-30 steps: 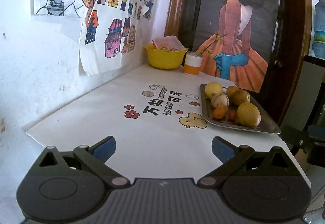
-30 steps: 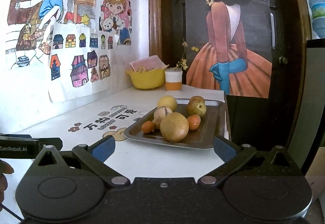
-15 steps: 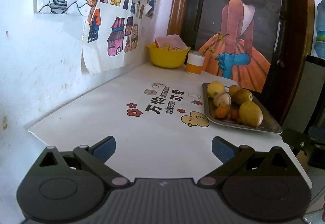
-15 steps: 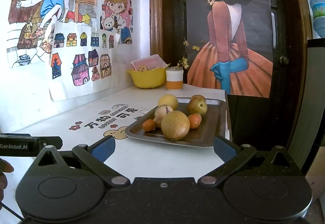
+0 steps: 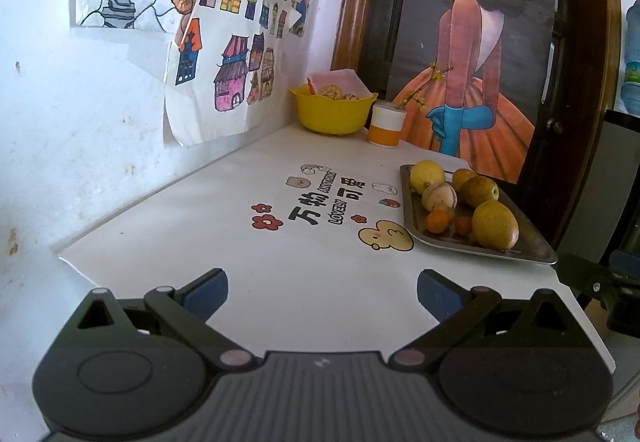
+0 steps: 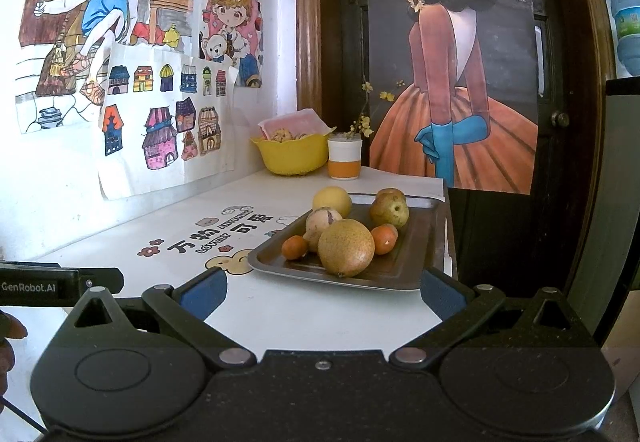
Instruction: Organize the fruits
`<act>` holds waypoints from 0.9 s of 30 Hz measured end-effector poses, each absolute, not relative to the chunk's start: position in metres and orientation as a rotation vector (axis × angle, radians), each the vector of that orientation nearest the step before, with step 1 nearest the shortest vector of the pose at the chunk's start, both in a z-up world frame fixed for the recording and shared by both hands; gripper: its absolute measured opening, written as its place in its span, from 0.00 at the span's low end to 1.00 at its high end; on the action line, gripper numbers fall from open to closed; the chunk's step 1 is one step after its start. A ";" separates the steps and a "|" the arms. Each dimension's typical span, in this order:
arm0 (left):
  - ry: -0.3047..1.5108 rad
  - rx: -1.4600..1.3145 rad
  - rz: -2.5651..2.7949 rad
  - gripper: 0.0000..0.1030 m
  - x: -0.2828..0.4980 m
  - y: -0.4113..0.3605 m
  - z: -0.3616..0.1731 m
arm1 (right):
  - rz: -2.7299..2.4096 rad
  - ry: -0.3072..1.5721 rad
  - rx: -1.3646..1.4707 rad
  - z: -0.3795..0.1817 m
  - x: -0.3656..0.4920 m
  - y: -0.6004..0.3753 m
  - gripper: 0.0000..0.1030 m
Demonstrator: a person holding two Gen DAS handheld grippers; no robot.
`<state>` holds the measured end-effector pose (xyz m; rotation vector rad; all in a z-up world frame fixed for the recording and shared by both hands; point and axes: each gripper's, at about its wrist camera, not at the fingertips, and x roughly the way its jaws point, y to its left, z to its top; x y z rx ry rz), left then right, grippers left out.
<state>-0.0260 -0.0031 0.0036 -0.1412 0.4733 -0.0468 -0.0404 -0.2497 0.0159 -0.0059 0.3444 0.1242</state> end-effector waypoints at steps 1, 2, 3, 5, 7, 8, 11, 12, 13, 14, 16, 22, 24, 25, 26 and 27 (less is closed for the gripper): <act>0.473 -0.142 -0.046 0.99 -0.026 -0.003 0.004 | 0.124 0.344 -0.006 0.016 -0.040 -0.250 0.99; 0.472 -0.143 -0.044 0.99 -0.027 -0.003 0.004 | 0.124 0.345 -0.006 0.016 -0.040 -0.250 0.99; 0.472 -0.144 -0.043 0.99 -0.027 -0.003 0.004 | 0.124 0.345 -0.006 0.016 -0.041 -0.250 0.99; 0.472 -0.144 -0.042 0.99 -0.027 -0.002 0.004 | 0.124 0.344 -0.007 0.016 -0.041 -0.249 0.99; 0.472 -0.144 -0.043 0.99 -0.027 -0.002 0.003 | 0.127 0.343 -0.009 0.016 -0.041 -0.249 0.99; 0.472 -0.144 -0.044 0.99 -0.027 -0.002 0.003 | 0.127 0.342 -0.009 0.016 -0.041 -0.249 0.99; 0.472 -0.143 -0.043 0.99 -0.027 -0.002 0.003 | 0.129 0.343 -0.010 0.016 -0.042 -0.249 0.99; 0.472 -0.144 -0.043 0.99 -0.027 -0.002 0.003 | 0.128 0.343 -0.009 0.016 -0.042 -0.248 0.99; 0.472 -0.144 -0.044 0.99 -0.027 -0.002 0.003 | 0.128 0.342 -0.009 0.016 -0.042 -0.248 0.99; 0.472 -0.145 -0.043 0.99 -0.027 -0.002 0.003 | 0.128 0.342 -0.009 0.016 -0.042 -0.248 0.99; 0.472 -0.145 -0.042 0.99 -0.027 -0.001 0.003 | 0.130 0.343 -0.010 0.016 -0.042 -0.248 0.99; 0.472 -0.145 -0.043 0.99 -0.027 -0.001 0.003 | 0.131 0.344 -0.011 0.015 -0.043 -0.246 0.99; 0.472 -0.145 -0.043 0.99 -0.027 -0.001 0.003 | 0.131 0.344 -0.011 0.015 -0.043 -0.246 0.99; 0.473 -0.145 -0.043 0.99 -0.027 -0.001 0.003 | 0.131 0.345 -0.011 0.015 -0.043 -0.246 0.99; 0.472 -0.146 -0.041 0.99 -0.027 -0.001 0.003 | 0.131 0.345 -0.011 0.015 -0.043 -0.245 0.99; 0.472 -0.146 -0.041 0.99 -0.027 -0.001 0.003 | 0.130 0.344 -0.011 0.015 -0.043 -0.246 0.99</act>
